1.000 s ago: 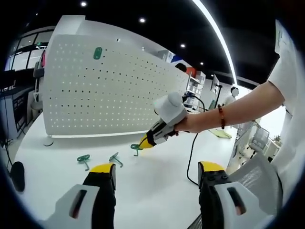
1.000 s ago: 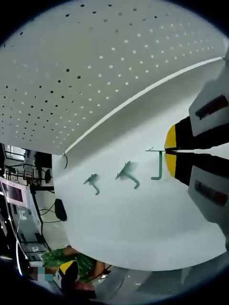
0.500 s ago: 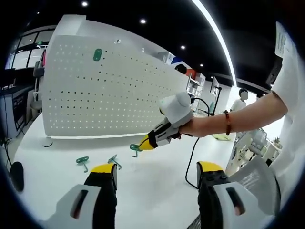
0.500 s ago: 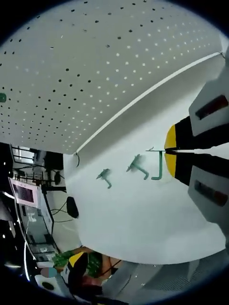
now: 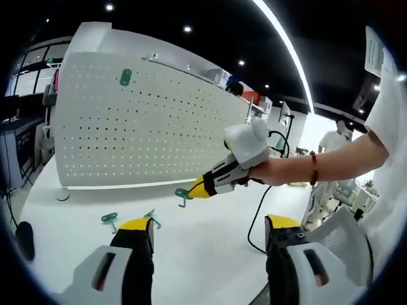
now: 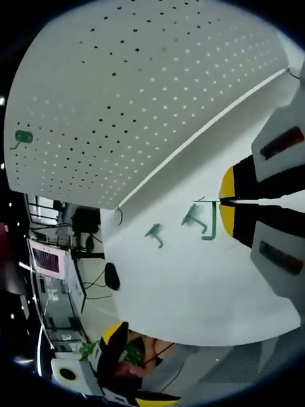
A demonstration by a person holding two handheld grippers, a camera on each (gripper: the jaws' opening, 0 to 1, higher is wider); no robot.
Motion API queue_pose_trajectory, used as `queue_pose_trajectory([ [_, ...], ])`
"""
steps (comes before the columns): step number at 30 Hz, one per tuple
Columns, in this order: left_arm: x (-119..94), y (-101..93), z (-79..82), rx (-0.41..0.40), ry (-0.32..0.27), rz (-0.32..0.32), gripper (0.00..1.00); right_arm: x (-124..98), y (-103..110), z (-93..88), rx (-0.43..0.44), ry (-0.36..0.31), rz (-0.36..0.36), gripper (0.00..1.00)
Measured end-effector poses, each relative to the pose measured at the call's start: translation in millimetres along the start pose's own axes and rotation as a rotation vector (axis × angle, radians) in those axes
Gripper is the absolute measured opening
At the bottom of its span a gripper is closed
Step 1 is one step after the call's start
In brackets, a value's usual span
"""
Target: Insert the hook assembly into the mounting plate slot until the hook locks in place.
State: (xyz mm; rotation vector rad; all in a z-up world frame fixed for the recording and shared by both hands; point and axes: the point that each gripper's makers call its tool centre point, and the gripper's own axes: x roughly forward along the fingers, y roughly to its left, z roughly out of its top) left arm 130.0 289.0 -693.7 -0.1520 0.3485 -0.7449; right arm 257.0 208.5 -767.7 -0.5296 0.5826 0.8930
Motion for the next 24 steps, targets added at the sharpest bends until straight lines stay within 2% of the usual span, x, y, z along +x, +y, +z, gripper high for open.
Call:
queue_pose_trajectory([
  [14,3.3,-12.1,0.9,0.018,0.016,-0.03,0.72,-22.7,1.6,7.7,0.071,-0.075,-0.045,0.0],
  [24,3.3,-14.8,7.2,0.031,0.02,-0.032,0.72,-44.5,8.0,24.4,0.088,-0.159,-0.079,0.0],
])
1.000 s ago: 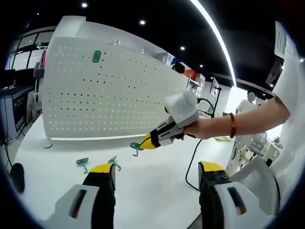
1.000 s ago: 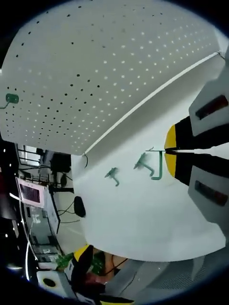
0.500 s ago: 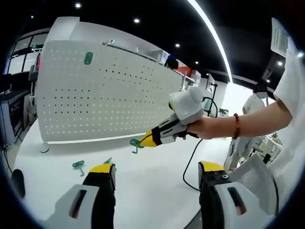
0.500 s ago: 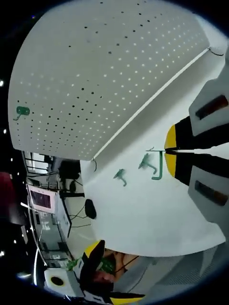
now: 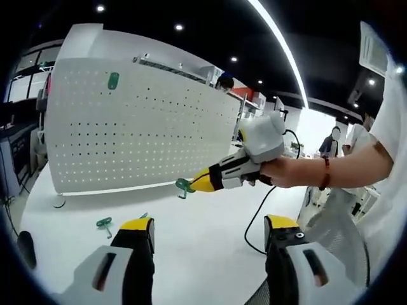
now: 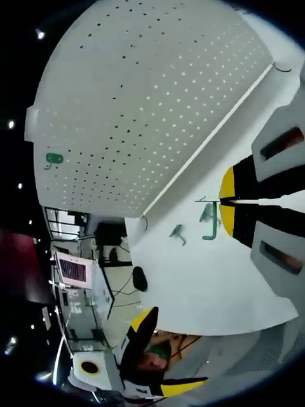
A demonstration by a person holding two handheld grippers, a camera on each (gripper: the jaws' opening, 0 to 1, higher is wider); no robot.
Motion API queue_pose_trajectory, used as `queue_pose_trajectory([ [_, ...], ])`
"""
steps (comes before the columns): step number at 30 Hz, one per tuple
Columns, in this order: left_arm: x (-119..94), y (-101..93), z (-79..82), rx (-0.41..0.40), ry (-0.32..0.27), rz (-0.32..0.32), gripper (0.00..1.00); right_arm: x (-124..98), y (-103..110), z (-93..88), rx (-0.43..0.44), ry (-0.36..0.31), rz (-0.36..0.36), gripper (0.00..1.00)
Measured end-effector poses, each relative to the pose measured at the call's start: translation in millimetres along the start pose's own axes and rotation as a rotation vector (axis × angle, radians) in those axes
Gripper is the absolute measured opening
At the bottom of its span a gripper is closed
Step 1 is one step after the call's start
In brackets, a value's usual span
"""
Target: Insert the hook assembly into the mounting plate slot until the hook locks in place.
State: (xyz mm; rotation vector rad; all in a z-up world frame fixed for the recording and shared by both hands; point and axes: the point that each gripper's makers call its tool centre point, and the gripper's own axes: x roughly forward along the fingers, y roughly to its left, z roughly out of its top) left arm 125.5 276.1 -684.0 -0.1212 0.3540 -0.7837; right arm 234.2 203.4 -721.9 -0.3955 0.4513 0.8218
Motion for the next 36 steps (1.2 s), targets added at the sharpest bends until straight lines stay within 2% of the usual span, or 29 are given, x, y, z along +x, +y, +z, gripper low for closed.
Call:
queue_pose_trajectory([
  [11,5.3,-8.9,4.5,-0.003,0.005,-0.009,0.69,-19.8,5.8,15.6,0.052,-0.089,-0.032,0.0],
  [21,8.5,-14.2,6.8,-0.031,0.0,-0.022,0.68,-39.3,15.1,25.8,0.056,-0.147,-0.053,0.0],
  [24,9.8,-15.8,9.2,-0.044,-0.008,-0.029,0.67,-47.4,14.1,32.6,0.074,-0.182,-0.06,0.0],
  [29,11.8,-17.1,13.8,-0.046,-0.019,-0.041,0.65,-57.0,17.5,37.2,0.061,-0.199,-0.064,0.0],
  [31,12.6,-16.8,15.3,-0.057,-0.03,-0.039,0.63,-61.3,17.4,40.9,0.091,-0.234,-0.065,0.0],
  [34,13.9,-19.9,17.9,-0.098,-0.051,-0.048,0.6,-67.2,17.9,42.1,0.111,-0.249,-0.068,0.0],
  [36,14.7,-23.0,19.6,-0.094,-0.06,-0.054,0.6,-70.1,18.4,42.5,0.113,-0.255,-0.071,0.0],
])
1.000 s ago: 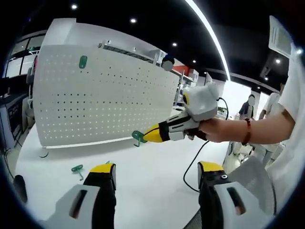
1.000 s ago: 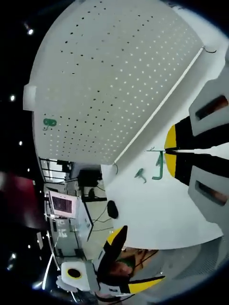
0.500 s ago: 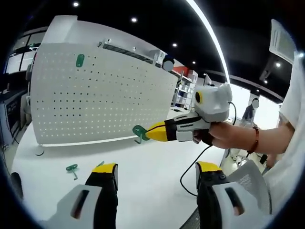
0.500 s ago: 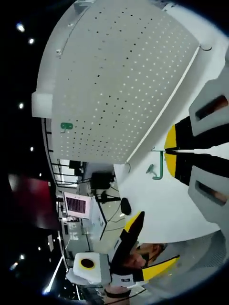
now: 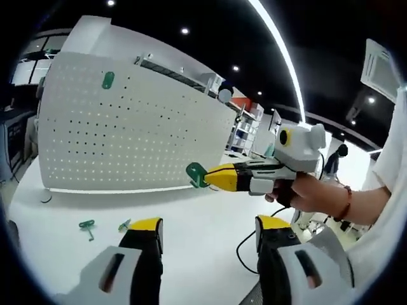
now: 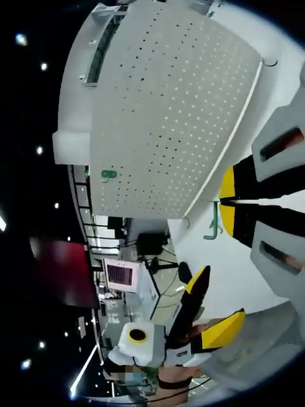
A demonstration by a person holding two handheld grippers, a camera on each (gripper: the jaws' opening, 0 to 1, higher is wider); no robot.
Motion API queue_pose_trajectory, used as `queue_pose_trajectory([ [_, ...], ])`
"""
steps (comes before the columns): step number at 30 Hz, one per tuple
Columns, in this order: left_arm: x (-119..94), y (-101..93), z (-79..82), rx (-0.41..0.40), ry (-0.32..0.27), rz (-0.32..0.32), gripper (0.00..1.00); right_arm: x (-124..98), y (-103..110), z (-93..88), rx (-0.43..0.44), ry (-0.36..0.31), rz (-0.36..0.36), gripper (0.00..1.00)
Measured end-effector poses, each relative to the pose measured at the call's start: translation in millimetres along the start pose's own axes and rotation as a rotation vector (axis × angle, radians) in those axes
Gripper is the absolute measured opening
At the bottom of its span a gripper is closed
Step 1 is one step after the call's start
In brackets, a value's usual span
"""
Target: Insert the hook assembly into the mounting plate slot until the hook locks in place.
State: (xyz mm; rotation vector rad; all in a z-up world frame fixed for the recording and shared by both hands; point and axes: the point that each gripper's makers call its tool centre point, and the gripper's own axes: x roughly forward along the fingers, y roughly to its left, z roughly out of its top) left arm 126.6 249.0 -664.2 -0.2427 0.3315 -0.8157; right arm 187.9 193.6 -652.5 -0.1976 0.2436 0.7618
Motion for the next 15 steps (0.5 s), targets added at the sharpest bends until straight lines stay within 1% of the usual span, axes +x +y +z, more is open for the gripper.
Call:
queue_pose_trajectory([
  [1,1.6,-1.4,0.4,0.005,-0.003,0.004,0.59,-1.2,1.5,0.3,0.025,-0.008,0.01,0.0],
  [4,5.5,-3.3,2.9,-0.011,-0.02,0.005,0.57,-5.5,1.1,2.2,0.051,-0.026,0.001,0.0],
  [7,7.4,-8.9,6.6,-0.025,-0.037,-0.007,0.52,-7.9,3.3,4.0,0.037,-0.03,-0.005,0.0],
  [9,7.9,-13.6,8.9,-0.025,-0.046,-0.026,0.48,-10.1,4.2,5.5,0.038,-0.037,-0.005,0.0],
  [12,8.5,-15.0,13.7,-0.045,-0.068,-0.027,0.5,-12.6,6.0,5.7,0.045,-0.046,-0.005,0.0],
  [15,7.9,-14.4,17.5,-0.065,-0.087,-0.026,0.48,-14.4,14.2,5.6,0.068,-0.068,0.024,0.0],
])
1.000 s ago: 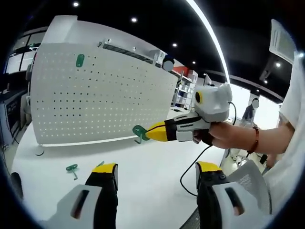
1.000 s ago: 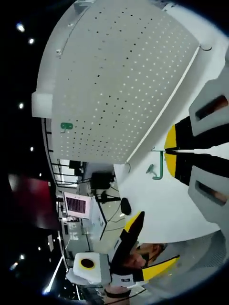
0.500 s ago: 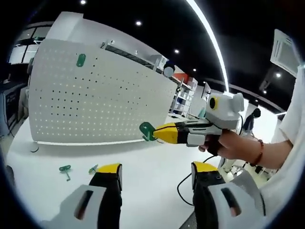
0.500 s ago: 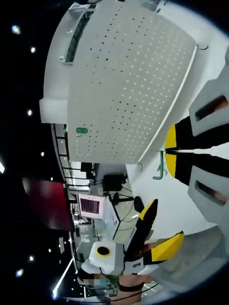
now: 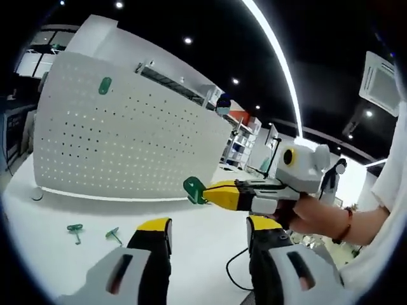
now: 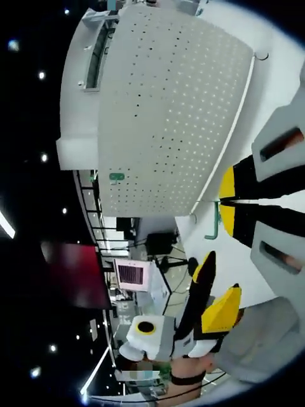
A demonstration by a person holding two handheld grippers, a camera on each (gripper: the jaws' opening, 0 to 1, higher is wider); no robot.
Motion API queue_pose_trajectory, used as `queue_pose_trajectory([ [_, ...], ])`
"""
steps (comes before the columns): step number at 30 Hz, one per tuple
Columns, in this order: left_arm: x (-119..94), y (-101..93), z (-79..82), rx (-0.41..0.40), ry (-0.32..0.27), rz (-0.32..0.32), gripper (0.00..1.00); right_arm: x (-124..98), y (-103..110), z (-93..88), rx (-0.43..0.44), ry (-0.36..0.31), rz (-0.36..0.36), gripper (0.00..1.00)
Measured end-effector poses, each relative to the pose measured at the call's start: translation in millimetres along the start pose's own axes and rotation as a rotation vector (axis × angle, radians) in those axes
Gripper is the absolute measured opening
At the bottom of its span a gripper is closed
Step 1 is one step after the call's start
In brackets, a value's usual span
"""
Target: Insert the hook assembly into the mounting plate slot until the hook locks in place.
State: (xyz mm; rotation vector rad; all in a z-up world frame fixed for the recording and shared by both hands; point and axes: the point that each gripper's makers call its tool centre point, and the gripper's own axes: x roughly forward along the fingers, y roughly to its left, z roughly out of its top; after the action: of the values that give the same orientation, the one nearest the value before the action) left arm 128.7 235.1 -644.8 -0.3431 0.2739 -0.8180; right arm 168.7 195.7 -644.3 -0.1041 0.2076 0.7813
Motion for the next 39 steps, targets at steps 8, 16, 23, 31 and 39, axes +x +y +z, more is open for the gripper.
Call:
queue_pose_trajectory([
  [8,-0.6,-4.8,7.4,-0.134,-0.066,-0.035,0.45,1.1,12.4,0.1,0.005,-0.008,0.026,0.0],
  [16,-1.6,2.0,14.5,-0.179,-0.117,-0.007,0.37,5.3,25.1,8.5,-0.004,-0.028,0.064,0.0],
  [23,-4.8,8.9,16.2,-0.251,-0.151,0.004,0.24,6.6,30.1,14.4,-0.009,-0.043,0.071,0.0],
  [31,-5.7,9.7,18.6,-0.314,-0.174,-0.009,0.16,6.2,38.3,19.8,-0.015,-0.071,0.09,0.0],
  [39,-7.7,14.1,20.5,-0.411,-0.209,-0.014,0.11,7.1,43.9,22.6,-0.031,-0.08,0.111,0.0],
])
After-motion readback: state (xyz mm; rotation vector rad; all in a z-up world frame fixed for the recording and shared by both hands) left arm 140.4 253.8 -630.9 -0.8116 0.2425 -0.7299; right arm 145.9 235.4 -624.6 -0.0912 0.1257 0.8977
